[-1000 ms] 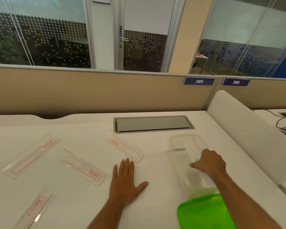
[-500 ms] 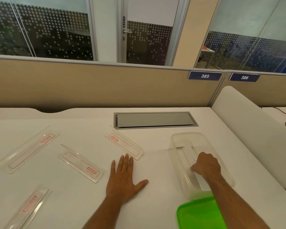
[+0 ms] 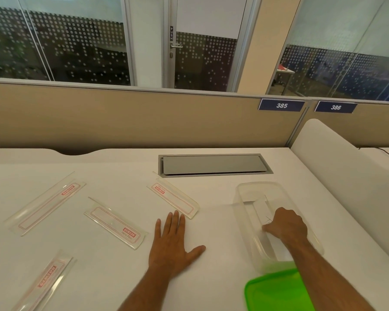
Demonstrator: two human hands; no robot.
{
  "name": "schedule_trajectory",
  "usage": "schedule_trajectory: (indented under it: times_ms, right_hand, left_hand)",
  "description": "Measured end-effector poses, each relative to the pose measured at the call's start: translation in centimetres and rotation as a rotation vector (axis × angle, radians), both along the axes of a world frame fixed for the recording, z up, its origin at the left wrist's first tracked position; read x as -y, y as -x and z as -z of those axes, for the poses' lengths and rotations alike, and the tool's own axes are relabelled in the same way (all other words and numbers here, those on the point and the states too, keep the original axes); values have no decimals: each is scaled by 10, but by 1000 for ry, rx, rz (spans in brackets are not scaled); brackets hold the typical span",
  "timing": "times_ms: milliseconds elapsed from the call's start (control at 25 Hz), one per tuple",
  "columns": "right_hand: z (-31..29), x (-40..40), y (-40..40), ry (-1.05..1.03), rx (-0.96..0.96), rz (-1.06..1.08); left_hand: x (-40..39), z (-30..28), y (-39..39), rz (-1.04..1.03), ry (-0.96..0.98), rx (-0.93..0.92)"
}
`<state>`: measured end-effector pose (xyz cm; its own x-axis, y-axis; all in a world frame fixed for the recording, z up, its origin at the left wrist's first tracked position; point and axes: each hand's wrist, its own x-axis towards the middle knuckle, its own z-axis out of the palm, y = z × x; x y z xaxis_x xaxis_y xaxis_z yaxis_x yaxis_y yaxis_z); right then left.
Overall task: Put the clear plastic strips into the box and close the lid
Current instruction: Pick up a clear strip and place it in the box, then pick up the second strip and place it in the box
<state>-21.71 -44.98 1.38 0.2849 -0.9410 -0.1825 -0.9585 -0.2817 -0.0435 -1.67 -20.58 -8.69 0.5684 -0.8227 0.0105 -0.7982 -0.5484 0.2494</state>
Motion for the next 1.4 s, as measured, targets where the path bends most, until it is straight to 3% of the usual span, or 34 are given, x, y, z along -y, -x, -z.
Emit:
schedule_trajectory:
  times_ms: [120, 280, 360, 480, 800, 1040, 1240, 1400]
  right_hand:
    - [-13, -3, -9, 168, 40, -42]
    - [-35, -17, -52, 327, 261, -236]
    - [-43, -29, -82, 328, 415, -342]
    - [-45, -48, -125, 272, 479, -520]
    - [1, -79, -196, 26, 278, -653]
    - [24, -70, -208, -38, 288, -643]
    - [26, -63, -205, -40, 321, -620]
    - [21, -56, -194, -167, 427, -617]
  left_hand:
    - [-1, -2, 1, 12, 6, -25]
    - [-3, -16, -4, 56, 156, -81]
    - [2, -32, -19, 97, 314, -93]
    - [13, -61, -58, 163, 434, 14]
    - [45, -95, -153, 220, 97, 195]
    - [64, -84, -175, 217, -98, 211]
    - [64, -84, -176, 215, -3, 101]
    - [52, -95, -170, 180, 45, -236]
